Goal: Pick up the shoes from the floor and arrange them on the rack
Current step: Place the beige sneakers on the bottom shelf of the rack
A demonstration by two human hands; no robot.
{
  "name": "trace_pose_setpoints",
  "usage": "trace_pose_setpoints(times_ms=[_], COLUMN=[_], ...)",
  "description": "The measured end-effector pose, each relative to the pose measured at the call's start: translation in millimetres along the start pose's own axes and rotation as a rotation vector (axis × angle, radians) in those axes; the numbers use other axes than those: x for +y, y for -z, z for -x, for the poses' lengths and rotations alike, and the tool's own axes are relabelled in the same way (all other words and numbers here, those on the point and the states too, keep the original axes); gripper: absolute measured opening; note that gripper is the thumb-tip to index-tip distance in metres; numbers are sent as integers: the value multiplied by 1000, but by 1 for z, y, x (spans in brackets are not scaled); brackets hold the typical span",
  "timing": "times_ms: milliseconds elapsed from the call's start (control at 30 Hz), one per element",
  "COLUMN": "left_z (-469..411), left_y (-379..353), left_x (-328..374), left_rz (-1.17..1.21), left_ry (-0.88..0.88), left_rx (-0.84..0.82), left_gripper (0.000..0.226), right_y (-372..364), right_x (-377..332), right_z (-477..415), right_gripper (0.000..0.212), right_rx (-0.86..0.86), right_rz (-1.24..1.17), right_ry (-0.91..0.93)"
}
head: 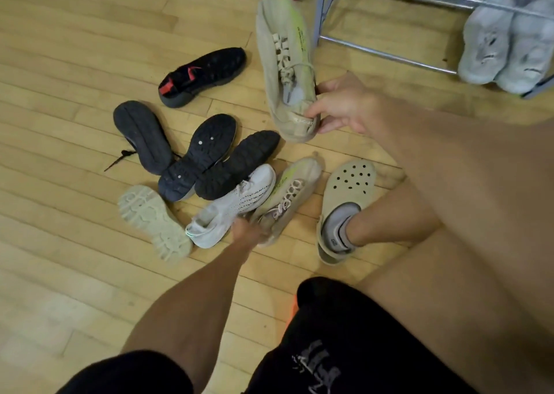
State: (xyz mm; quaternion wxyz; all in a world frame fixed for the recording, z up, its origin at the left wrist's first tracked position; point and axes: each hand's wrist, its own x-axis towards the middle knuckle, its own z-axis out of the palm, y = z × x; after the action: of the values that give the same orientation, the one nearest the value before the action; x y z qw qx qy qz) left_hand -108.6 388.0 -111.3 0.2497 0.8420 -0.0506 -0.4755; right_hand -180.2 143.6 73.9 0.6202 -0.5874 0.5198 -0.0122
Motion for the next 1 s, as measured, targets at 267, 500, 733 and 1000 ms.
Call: trace_pose_setpoints(times_ms=[267,500,733,1000], left_z=[14,39,58,76], left_y=[11,36,98,126], left_x=[17,68,147,226], left_rz=[208,241,159,308], left_ry=[190,85,-192,-295], left_rx=[-302,-429,-261,-91], left_gripper=[9,25,30,17], right_y=[7,13,28,56], right_x=[2,-10,-31,-68], right_z=[13,28,42,51], right_gripper=[56,51,55,35], right_rx=[25,36,80,152], right_rz=[7,68,72,53], right_ry=[-22,15,80,135])
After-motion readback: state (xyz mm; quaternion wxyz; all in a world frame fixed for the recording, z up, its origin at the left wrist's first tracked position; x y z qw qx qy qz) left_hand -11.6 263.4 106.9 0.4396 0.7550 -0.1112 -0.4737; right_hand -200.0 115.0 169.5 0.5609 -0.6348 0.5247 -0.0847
